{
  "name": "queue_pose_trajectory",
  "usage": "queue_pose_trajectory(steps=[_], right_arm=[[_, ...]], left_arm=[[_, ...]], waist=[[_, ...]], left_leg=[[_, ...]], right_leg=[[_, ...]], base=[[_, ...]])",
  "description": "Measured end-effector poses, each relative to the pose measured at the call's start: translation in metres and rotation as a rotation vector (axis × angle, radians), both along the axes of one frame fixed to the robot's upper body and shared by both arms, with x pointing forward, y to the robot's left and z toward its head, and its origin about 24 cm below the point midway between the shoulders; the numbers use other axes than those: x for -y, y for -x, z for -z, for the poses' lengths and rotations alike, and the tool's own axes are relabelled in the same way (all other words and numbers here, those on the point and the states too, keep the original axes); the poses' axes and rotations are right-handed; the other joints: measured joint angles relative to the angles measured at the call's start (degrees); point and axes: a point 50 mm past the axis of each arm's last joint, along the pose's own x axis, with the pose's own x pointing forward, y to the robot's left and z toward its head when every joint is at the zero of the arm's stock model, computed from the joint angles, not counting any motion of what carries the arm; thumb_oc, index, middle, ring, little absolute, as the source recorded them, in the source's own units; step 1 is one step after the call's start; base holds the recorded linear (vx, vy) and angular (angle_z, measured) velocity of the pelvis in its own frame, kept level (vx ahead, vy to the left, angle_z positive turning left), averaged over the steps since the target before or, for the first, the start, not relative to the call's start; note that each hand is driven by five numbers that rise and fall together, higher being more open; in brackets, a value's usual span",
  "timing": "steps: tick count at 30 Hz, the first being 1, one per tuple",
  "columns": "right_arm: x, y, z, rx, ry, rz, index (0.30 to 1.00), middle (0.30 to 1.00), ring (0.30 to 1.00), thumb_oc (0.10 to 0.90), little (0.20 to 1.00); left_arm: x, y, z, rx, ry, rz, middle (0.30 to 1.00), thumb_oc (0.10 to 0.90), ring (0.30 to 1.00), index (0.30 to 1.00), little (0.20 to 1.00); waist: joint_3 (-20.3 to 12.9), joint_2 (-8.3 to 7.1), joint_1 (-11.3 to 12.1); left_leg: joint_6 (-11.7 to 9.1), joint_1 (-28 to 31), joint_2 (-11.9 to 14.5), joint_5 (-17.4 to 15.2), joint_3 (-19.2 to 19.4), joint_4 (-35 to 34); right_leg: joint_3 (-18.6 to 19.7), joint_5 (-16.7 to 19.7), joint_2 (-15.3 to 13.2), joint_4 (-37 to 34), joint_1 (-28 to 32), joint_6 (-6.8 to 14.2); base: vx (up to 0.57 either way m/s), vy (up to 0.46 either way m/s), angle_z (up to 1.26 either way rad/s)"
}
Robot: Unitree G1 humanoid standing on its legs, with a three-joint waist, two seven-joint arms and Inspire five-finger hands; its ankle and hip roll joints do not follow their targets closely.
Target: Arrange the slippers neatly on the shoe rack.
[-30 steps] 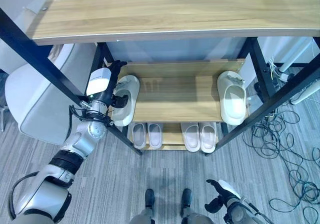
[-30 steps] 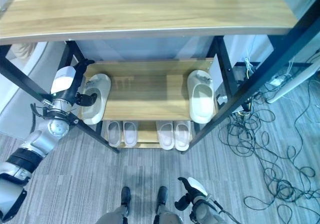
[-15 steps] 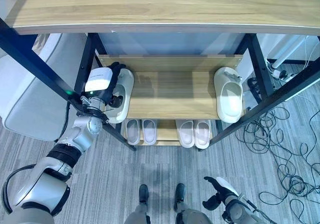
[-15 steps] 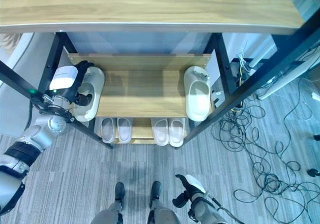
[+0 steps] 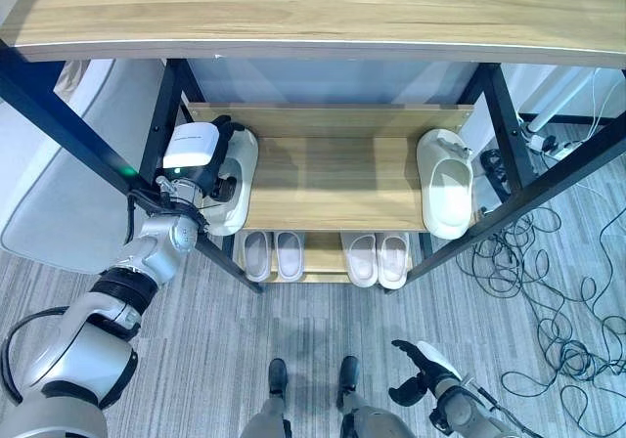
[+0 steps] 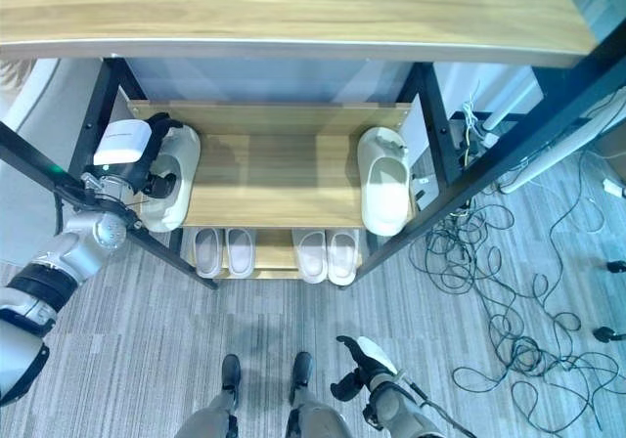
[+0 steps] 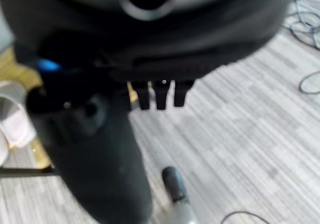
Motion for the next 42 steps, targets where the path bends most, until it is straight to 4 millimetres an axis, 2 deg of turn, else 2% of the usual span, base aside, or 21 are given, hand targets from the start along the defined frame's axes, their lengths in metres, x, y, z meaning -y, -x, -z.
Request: queue_pose_trajectory(steps=[7,12,17,21,24,27,32,38,42], right_arm=[[-0.005,-0.005,-0.004,0.024,-0.016,-0.017,0.9,0.9,0.9,0.8,0.9],[-0.009,-0.008,-0.007,0.043,-0.036,-0.019,0.9,0.9,0.9,0.8,0.9],[-0.008,-0.006,-0.005,0.037,-0.035,-0.015,0.9,0.9,0.9,0.8,0.9],[-0.007,-0.002,-0.004,0.028,-0.035,-0.007,0.9,0.9,0.9,0.8,0.9],[-0.002,-0.003,-0.005,0.037,-0.033,0.019,0.9,0.9,0.9,0.8,0.9],[0.002,-0.002,-0.006,0.04,-0.025,0.027,0.9,0.9,0.9,0.8,0.9],[0.01,0.003,-0.005,0.025,-0.005,0.034,0.9,0.9,0.9,0.8,0.9],[0.008,0.002,-0.007,0.037,-0.013,0.03,0.9,0.9,0.9,0.8,0.9],[0.012,0.001,-0.01,0.055,-0.017,0.049,0.9,0.9,0.9,0.8,0.9]], left_arm=[[0.003,0.0,-0.014,0.052,0.044,0.016,0.3,0.4,0.3,0.3,0.3],[0.005,0.004,-0.005,0.036,0.104,0.026,0.3,0.4,0.3,0.3,0.3],[0.02,0.008,0.003,0.026,0.15,0.081,0.3,0.4,0.3,0.3,0.3],[0.04,0.01,0.007,0.028,0.285,0.133,0.3,0.4,0.3,0.3,0.3],[0.057,0.013,0.011,0.03,0.378,0.181,0.3,0.4,0.3,0.3,0.3],[0.064,0.014,0.008,0.036,0.412,0.212,0.3,0.4,0.3,0.3,0.3],[0.067,0.014,0.007,0.033,0.446,0.22,0.3,0.4,0.3,0.3,0.3],[0.078,0.013,0.009,0.013,0.48,0.248,0.3,0.4,0.3,0.3,0.3],[0.086,0.013,0.011,0.003,0.512,0.266,0.3,0.4,0.3,0.3,0.3]], waist=[[0.0,0.01,0.2],[0.0,0.01,0.2],[0.0,0.02,0.6],[0.1,0.19,0.7],[0.6,1.13,0.7],[1.1,2.19,-0.1],[1.1,2.57,-0.5],[1.1,3.27,-1.8],[1.1,5.62,-2.3]], left_leg=[[0.0,-0.3,0.0,0.0,0.4,0.0],[0.0,0.5,0.0,0.0,0.5,0.0],[0.0,0.7,0.0,0.0,0.5,0.0],[0.0,0.7,-0.1,0.0,0.8,0.0],[0.0,0.7,-0.2,0.0,1.2,0.0],[0.0,0.7,-0.2,0.0,1.4,0.0],[0.0,1.1,-0.1,0.0,3.0,0.0],[0.0,1.5,-0.1,0.0,3.9,0.0],[0.3,1.5,-0.2,-0.2,4.6,0.0]], right_leg=[[0.2,0.2,0.0,0.0,-0.3,-0.3],[0.2,0.2,0.0,0.0,0.5,-0.3],[0.2,0.0,-0.1,0.0,0.7,-0.1],[0.6,0.0,-0.1,0.0,0.5,-0.1],[1.3,0.2,-0.2,0.0,0.3,-0.1],[1.6,0.5,-0.2,0.0,0.1,-0.5],[3.0,0.6,-0.1,0.0,-0.2,-0.7],[4.0,0.7,-0.1,0.0,-0.3,-0.6],[4.9,0.9,-0.2,0.0,-0.7,-0.2]], base=[[0.0,0.0,0.0],[0.0,0.0,0.0],[0.0,0.0,0.0],[-0.01,0.001,-0.02],[0.0,-0.002,-0.07],[0.01,-0.006,-0.09],[0.03,0.003,-0.15],[0.02,0.007,-0.1],[0.02,0.009,-0.09]])
